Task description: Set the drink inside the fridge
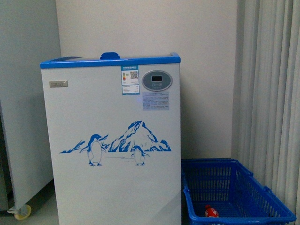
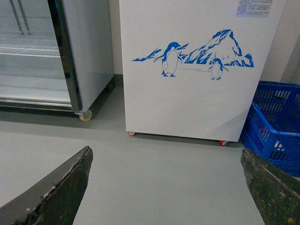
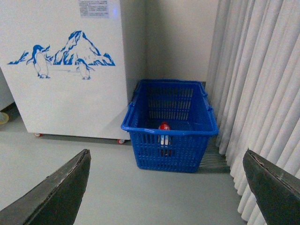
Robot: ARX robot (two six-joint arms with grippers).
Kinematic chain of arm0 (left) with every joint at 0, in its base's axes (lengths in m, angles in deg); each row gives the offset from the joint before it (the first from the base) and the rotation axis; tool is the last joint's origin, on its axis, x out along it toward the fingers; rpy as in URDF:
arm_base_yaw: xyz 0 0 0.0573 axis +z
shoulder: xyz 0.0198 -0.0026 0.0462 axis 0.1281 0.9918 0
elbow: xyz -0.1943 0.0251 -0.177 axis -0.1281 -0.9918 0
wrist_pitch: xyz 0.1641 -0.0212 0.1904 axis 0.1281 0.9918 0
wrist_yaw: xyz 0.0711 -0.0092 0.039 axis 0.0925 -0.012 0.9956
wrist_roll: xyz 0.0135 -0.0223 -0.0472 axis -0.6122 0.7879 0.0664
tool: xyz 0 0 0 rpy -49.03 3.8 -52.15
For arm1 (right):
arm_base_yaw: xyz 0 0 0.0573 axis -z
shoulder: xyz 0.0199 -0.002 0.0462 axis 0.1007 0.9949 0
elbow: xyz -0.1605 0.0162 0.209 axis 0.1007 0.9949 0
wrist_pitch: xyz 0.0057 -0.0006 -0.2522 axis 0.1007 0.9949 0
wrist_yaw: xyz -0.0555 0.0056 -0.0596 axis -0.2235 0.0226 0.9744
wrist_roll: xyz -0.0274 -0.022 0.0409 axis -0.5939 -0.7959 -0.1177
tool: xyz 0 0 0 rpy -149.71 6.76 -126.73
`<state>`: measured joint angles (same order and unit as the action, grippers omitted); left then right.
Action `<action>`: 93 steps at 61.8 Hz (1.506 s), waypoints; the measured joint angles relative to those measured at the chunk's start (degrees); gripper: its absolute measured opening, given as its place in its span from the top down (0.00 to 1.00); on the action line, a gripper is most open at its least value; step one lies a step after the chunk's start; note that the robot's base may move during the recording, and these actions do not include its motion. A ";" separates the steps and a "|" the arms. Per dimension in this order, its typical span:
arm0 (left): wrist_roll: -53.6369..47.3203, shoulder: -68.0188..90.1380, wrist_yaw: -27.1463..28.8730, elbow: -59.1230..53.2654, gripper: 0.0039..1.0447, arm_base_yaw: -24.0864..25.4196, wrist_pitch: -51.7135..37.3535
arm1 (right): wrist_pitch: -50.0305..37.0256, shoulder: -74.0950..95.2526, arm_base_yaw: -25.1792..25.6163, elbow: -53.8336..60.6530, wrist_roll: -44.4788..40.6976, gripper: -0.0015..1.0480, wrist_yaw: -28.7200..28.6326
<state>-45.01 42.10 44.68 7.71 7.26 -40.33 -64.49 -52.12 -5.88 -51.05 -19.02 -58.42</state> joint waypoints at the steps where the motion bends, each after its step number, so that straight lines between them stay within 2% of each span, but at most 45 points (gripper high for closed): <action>1: 0.00 0.00 0.00 0.00 0.08 0.00 0.00 | 0.00 0.00 0.00 0.00 0.00 0.07 0.00; 93: 0.00 0.02 0.00 0.00 0.08 0.00 0.00 | 0.00 0.00 0.00 0.00 0.00 0.07 -0.02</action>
<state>-45.01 42.12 44.68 7.71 7.26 -40.33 -64.49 -52.12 -5.88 -51.05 -19.02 -58.45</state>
